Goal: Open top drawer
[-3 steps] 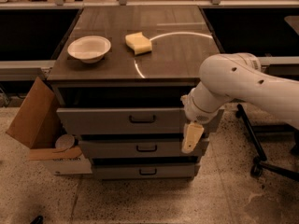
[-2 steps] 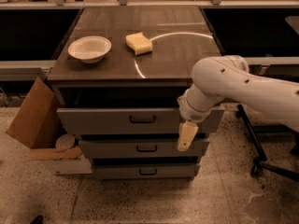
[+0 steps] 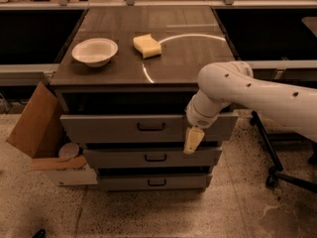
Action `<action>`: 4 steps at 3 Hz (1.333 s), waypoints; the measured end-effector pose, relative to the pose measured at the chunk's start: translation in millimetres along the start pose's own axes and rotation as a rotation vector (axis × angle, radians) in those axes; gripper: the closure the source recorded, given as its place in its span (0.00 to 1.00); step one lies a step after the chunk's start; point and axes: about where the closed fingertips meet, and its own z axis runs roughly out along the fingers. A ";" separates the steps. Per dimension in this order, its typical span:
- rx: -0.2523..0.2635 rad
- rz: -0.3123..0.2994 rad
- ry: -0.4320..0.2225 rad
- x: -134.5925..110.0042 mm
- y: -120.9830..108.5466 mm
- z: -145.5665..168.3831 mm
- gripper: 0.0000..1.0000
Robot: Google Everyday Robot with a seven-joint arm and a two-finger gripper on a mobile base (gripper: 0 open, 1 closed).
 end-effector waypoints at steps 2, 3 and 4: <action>-0.024 0.033 -0.044 5.1 31.3 1.3 0.65; -0.024 0.033 -0.044 2.7 29.9 -7.4 0.88; -0.024 0.033 -0.044 0.5 28.5 -16.0 1.00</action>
Offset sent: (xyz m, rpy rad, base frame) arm -0.1335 -0.0231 0.0029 0.1083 0.0484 -0.0714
